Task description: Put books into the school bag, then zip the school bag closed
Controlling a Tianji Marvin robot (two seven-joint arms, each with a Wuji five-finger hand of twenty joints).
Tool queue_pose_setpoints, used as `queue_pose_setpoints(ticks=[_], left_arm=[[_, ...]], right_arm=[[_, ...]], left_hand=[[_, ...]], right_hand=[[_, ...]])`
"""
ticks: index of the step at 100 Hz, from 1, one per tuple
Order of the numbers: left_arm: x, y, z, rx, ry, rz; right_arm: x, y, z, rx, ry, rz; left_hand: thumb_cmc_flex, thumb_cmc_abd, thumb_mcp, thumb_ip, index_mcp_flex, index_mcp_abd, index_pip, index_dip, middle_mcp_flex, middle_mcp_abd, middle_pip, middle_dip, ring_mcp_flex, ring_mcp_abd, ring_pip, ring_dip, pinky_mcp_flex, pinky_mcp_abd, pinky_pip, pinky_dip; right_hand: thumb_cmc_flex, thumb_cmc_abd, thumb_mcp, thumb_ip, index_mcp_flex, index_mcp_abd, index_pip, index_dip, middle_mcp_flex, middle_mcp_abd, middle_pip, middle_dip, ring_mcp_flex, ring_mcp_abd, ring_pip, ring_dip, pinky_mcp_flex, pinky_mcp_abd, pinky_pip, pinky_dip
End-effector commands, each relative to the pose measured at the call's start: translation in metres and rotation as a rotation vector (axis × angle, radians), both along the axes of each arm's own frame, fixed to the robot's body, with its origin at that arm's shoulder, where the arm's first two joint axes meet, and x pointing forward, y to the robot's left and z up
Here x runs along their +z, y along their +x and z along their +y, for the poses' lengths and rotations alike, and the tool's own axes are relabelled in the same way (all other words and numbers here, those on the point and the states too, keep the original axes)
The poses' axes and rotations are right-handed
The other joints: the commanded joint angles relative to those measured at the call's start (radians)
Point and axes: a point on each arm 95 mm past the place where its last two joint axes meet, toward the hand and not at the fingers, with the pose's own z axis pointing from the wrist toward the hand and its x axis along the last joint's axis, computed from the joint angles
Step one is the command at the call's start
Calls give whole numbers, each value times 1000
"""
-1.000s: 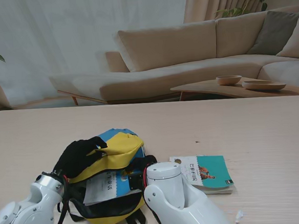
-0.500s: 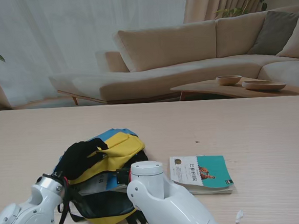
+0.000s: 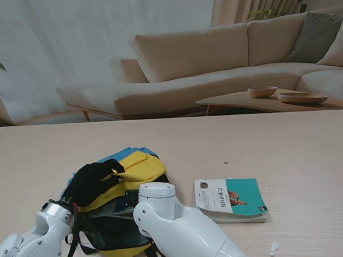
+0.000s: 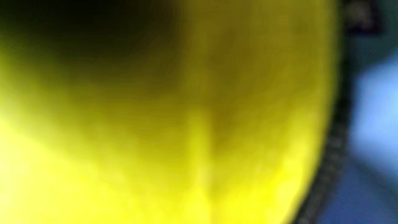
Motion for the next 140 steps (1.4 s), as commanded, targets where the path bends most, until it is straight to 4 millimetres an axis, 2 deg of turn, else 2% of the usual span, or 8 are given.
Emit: queue_pose_setpoints(ticks=[1, 23, 37, 52, 66, 89, 114, 140], left_arm=[[3, -2, -4, -16, -2, 2], [4, -2, -5, -18, 2, 1], [4, -1, -5, -19, 3, 2], [4, -2, -4, -17, -2, -3], [5, -1, -4, -16, -4, -6], [5, -1, -3, -8, -9, -9], [7, 0, -1, -1, -5, -17], [5, 5, 3, 13, -5, -11]], right_arm=[[10, 1, 13, 9, 40, -18], [8, 6, 19, 0, 27, -21], [5, 7, 18, 31, 2, -46], [4, 7, 13, 74, -45, -78], [5, 7, 8, 112, -80, -100], [11, 5, 1, 152, -116, -136], [17, 0, -10, 160, -111, -165], [22, -7, -28, 145, -97, -183]], left_hand=[[74, 50, 9, 14, 19, -35, 141, 76, 14, -15, 37, 0, 3, 26, 17, 25, -14, 26, 35, 19], [74, 50, 9, 14, 19, -37, 140, 75, 15, -16, 37, 0, 4, 26, 17, 25, -13, 27, 36, 19], [74, 51, 9, 14, 17, -37, 140, 75, 14, -17, 37, 0, 3, 24, 16, 25, -13, 26, 36, 19], [74, 50, 9, 13, 19, -37, 140, 75, 15, -17, 37, 0, 4, 24, 17, 26, -13, 25, 36, 19], [74, 50, 10, 13, 19, -37, 140, 75, 16, -16, 37, 0, 5, 25, 17, 26, -13, 26, 36, 19], [74, 51, 10, 13, 18, -34, 140, 74, 14, -15, 37, 0, 4, 25, 17, 26, -12, 27, 36, 19], [74, 50, 10, 12, 17, -34, 141, 74, 15, -17, 39, 0, 5, 26, 18, 27, -10, 26, 37, 20], [74, 50, 12, 13, 17, -34, 142, 74, 15, -15, 39, -1, 5, 25, 18, 27, -11, 28, 37, 20]], right_hand=[[101, 134, 114, 9, 95, -161, 220, 21, -12, -7, 6, -3, 73, -27, 3, -9, 29, -5, -7, -14], [100, 137, 111, 9, 78, -161, 217, 10, -21, -11, 2, -3, 64, -32, -6, -11, 22, -14, -17, -23], [69, 107, 86, 30, -41, -120, 176, -225, -69, 0, -111, 0, 0, -38, -127, -33, -23, -43, -74, -65], [15, 76, 54, 66, -167, -68, 95, -326, -180, -1, -175, 3, -97, -60, -285, -68, -99, -57, -158, -91], [-113, 40, 93, 187, -268, -1, -54, -274, -321, 13, -197, 14, -197, -68, -439, -93, -176, -55, -249, -109], [-167, 43, 44, 183, -504, 106, -104, -361, -564, 83, -252, -7, -369, -33, -681, -186, -284, -87, -435, -179], [-177, 60, 28, 182, -652, 152, -198, -474, -795, 85, -250, -29, -491, -45, -935, -318, -322, -151, -834, -431], [-174, 53, 55, 186, -673, 155, -206, -485, -825, 80, -245, -31, -524, -47, -942, -322, -340, -148, -920, -440]])
